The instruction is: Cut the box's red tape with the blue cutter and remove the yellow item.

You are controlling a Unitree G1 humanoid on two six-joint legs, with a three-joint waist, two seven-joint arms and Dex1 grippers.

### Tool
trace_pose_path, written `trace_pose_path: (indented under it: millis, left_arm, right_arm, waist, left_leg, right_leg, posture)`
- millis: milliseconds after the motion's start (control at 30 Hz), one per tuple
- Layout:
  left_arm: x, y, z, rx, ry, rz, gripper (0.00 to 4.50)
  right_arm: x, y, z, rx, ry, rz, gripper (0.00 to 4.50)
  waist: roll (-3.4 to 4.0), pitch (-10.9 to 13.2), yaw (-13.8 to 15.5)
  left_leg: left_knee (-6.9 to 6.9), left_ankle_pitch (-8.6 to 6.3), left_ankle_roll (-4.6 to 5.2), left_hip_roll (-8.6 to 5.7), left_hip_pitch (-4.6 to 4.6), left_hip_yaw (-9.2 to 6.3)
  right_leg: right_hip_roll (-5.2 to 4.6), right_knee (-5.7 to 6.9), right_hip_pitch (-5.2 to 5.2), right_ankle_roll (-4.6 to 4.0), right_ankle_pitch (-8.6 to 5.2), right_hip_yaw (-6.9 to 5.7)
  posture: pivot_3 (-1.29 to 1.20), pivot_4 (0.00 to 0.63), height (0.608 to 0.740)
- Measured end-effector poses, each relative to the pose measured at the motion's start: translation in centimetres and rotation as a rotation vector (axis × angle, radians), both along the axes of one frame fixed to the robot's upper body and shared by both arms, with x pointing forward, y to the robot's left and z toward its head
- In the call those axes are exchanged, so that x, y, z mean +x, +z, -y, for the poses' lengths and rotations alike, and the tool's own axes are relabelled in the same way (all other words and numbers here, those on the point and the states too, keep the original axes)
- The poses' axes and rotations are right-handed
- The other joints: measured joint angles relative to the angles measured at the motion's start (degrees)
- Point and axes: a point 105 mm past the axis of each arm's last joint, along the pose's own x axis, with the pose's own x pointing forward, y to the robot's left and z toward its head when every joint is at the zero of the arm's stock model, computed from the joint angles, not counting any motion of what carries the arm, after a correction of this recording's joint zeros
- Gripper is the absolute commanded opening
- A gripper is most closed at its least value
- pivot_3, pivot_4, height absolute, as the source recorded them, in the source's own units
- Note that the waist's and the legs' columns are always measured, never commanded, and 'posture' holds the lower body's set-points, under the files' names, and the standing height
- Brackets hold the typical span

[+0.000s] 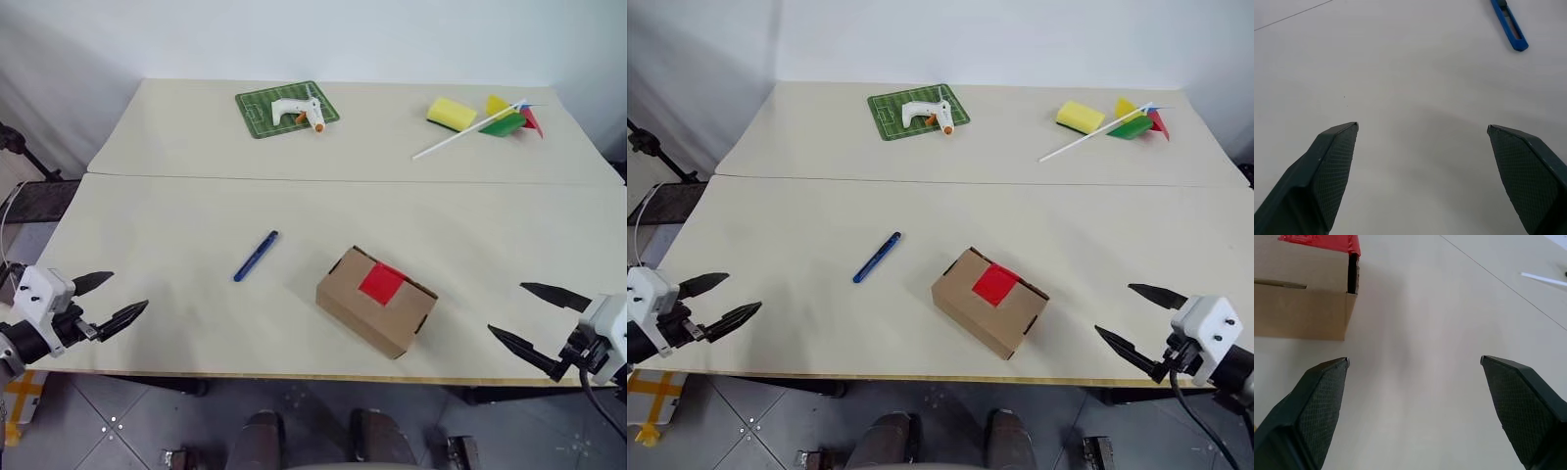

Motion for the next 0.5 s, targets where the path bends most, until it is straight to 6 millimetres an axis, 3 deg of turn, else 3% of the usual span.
trace_pose_path:
  millis: [233, 367, 500]
  left_arm:
    - [0.9, 0.8, 0.1, -0.058, 0.001, 0.016, 4.49]
    - [2.7, 2.1, 3.3, -0.053, -0.131, 0.033, 3.29]
    - [5.9, 3.4, 8.9, 0.034, -0.330, 0.066, 2.08]
  right_arm:
    - [0.0, -0.1, 0.0, 0.004, 0.002, -0.004, 4.50]
    - [-0.6, -0.8, -0.4, 0.040, 0.050, -0.088, 3.17]
    - [-1.8, -2.2, -1.1, -0.007, 0.134, -0.256, 1.85]
  waist:
    - [0.00, 0.00, 0.10]
    - [-0.01, -0.01, 0.59]
    - [0.00, -0.02, 0.51]
  left_leg:
    - [0.02, 0.00, 0.01, 0.00, 0.00, 0.00]
    - [0.10, 0.01, 0.02, -0.04, -0.01, -0.04]
    - [0.14, 0.03, 0.05, -0.08, 0.00, -0.03]
  right_leg:
    - [0.01, 0.02, 0.00, 0.00, 0.00, 0.00]
    - [0.00, 0.04, 0.05, 0.04, 0.02, 0.00]
    - [0.03, 0.08, 0.08, 0.07, 0.07, 0.05]
  posture:
    - [0.00, 0.150, 0.740]
    - [0.00, 0.150, 0.740]
    - [0.00, 0.150, 0.740]
